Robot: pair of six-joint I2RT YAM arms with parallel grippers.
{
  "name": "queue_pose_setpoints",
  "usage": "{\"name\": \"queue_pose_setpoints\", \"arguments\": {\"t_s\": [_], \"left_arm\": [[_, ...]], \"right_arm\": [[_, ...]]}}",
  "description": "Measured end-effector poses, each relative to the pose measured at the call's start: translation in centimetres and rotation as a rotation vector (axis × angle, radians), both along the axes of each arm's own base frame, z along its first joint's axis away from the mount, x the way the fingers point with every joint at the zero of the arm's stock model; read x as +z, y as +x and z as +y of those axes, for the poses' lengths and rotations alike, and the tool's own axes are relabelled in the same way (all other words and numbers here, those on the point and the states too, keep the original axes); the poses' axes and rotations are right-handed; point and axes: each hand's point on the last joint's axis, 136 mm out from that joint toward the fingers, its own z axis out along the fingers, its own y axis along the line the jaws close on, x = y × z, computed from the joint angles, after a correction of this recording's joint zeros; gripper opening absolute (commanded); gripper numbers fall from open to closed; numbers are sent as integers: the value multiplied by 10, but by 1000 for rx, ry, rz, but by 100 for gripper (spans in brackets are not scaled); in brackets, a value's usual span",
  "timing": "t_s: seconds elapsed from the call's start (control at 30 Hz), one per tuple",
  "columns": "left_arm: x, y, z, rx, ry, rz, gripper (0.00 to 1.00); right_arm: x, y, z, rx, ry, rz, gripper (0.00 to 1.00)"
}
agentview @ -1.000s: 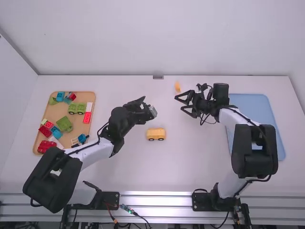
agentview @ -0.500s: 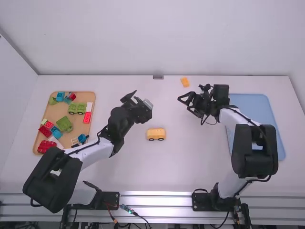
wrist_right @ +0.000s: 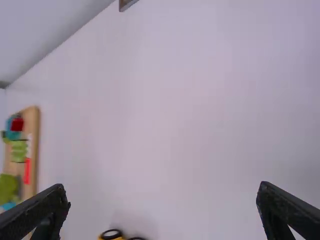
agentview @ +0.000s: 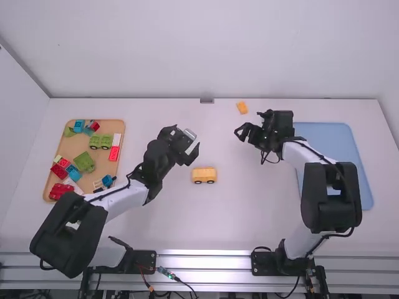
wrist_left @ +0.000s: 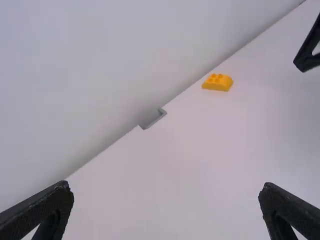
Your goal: Assemble lego blocks to make yellow taxi
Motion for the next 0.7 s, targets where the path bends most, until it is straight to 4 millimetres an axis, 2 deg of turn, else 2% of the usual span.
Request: {"name": "queue_pose_setpoints", "arguments": {"t_s": [0.1,0.2,0.3,0.37,0.5,0.7], "left_arm": [[-25,-4,7,28,10,139,99],[-43,-7,17,76,21,314,99],[-39,-3,26,116,16,401,99],[-23,4,32,130,-6,446,99],[-9,6,36,96,-37,488,99],[-16,-3,35,53,-45,544,99]], "right_arm": [[-2,4,-4,9,-134,-20,99],[10,19,-13,-12,-284,-68,99],[24,32,-21,-44,-375,-105,99],[35,41,-28,-70,-427,-139,99],[49,56,-33,-58,-481,-236,99],[68,74,-42,-51,-509,-353,99]]}}
